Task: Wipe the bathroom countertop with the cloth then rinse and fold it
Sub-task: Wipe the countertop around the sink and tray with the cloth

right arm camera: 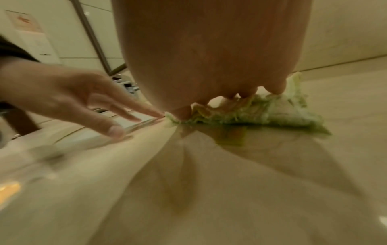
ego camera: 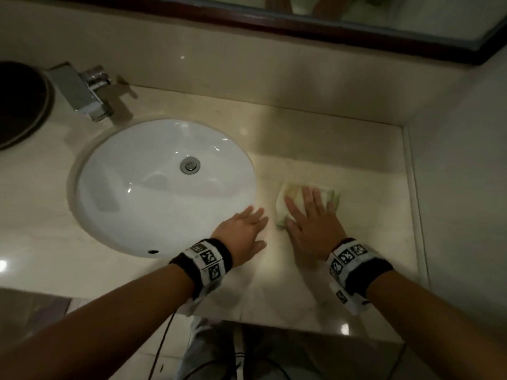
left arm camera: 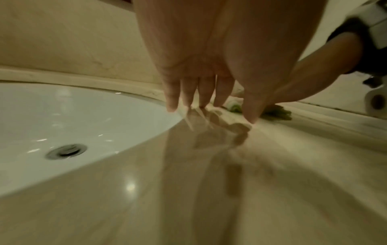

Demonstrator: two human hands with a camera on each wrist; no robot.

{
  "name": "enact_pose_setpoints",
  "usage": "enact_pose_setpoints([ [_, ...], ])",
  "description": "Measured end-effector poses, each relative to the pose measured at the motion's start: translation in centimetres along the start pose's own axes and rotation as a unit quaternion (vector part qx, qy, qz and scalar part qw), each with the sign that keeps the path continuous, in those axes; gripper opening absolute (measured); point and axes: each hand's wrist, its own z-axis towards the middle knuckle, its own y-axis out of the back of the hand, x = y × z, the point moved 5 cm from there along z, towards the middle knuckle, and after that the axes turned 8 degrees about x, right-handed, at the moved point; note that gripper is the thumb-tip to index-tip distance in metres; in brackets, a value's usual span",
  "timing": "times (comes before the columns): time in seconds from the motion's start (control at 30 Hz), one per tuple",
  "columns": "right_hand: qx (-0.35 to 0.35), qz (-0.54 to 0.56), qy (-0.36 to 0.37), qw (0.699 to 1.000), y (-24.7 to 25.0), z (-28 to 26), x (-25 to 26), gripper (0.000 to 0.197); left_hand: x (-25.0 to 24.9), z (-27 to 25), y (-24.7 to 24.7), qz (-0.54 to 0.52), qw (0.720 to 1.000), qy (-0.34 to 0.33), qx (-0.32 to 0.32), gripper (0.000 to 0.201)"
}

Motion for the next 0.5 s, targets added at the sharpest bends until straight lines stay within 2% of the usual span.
enact_pose_setpoints([
  [0.13, 0.004, 0.009, 0.020, 1.000, -1.9, -1.0, 4.0, 0.058, 3.9, -3.7, -1.8, -0.067, 0.996, 0.052, 0.027, 0.075],
  [0.3, 0.030, 0.023, 0.004, 0.999, -1.2, 0.3, 5.7, 0.061, 4.8, -3.6, -1.8, -0.118, 0.990, 0.049, 0.053, 0.078],
  [0.4, 0.048, 0.014, 0.002, 0.999, 0.4, 2.1, 5.7, 0.066, 4.8, -3.3, -1.5, -0.125, 0.989, 0.052, 0.053, 0.078],
  [0.5, 0.057, 0.035, -0.029, 0.997, 2.8, 6.3, 5.1, 0.059, 5.0, -2.9, -1.5, -0.124, 0.988, 0.058, 0.075, 0.079],
])
